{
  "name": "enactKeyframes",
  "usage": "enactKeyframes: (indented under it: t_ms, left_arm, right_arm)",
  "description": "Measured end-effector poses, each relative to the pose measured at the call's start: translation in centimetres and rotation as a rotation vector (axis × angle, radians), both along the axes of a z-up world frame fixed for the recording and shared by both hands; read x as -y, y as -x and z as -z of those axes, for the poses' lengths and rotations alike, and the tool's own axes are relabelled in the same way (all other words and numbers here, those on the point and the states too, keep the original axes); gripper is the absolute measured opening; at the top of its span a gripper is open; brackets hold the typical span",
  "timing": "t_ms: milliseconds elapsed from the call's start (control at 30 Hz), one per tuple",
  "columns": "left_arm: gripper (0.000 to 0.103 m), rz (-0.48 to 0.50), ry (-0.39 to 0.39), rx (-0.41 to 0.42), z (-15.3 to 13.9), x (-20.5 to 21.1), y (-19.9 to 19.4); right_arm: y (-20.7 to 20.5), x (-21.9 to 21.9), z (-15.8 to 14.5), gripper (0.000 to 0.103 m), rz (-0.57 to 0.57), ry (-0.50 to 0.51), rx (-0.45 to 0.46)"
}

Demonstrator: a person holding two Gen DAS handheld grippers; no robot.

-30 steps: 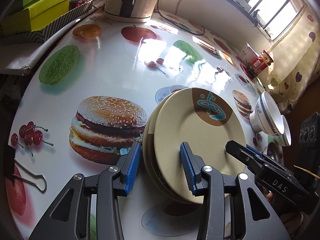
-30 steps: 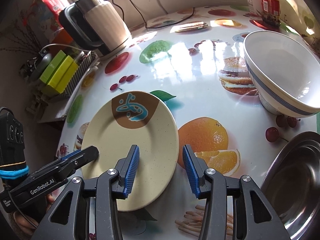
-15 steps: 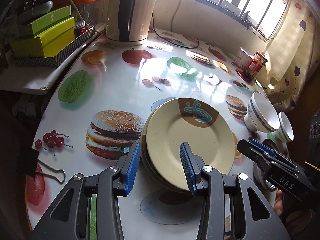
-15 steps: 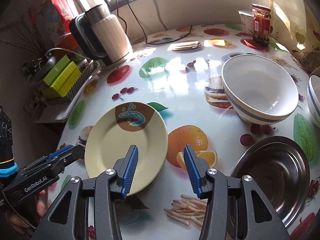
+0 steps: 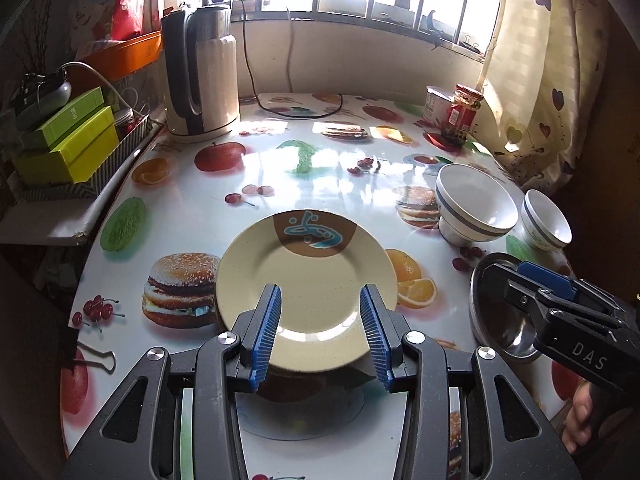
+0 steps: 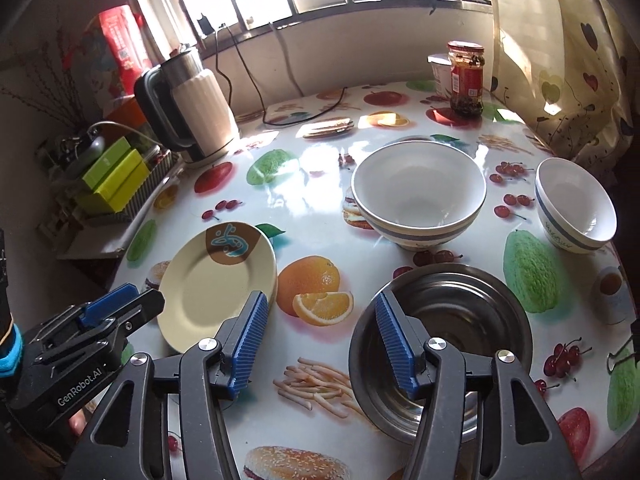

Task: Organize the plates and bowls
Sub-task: 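Move both grippers away from the plates toward the white bowls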

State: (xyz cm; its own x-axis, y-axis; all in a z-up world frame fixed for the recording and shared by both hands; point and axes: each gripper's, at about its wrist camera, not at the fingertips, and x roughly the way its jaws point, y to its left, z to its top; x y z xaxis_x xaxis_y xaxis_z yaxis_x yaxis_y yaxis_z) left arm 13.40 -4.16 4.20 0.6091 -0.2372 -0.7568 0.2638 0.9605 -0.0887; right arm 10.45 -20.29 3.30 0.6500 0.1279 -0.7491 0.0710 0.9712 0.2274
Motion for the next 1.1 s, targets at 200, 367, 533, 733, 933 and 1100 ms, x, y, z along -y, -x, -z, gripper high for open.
enactKeyframes:
  t_ms: [200, 367, 533, 733, 933, 1100]
  left_arm:
    - [0.042, 0.05, -0.039, 0.041, -0.6, 2.8, 0.7]
    - [0.042, 0.083, -0.009, 0.046, -1.1, 4.2, 0.7]
    - [0.042, 0.111, 0.004, 0.053, -1.4, 5.6, 0.5]
    - [0.042, 0.14, 0.009, 0.055, -1.6, 7.3, 0.0]
    - [0.042, 0.17, 0.013, 0.036, -1.6, 9.1, -1.2]
    - [0.042, 0.161, 0.007, 0.022, -1.5, 10.0, -2.5]
  right_arm:
    - [1.7, 2.2, -1.0, 0.062, 0.058, 0.018, 0.032]
    - [2.7, 4.1, -1.6, 0.064, 0.11, 0.032, 0.044]
    - [3.2, 5.7, -1.9, 0.065, 0.147, 0.038, 0.051]
    - [3.4, 7.3, -2.1, 0.065, 0.182, 0.042, 0.059]
    - [2.9, 8.8, -2.2, 0.065, 0.2, 0.066, 0.067]
    - [2.0, 10.2, -2.0, 0.065, 0.209, 0.062, 0.07]
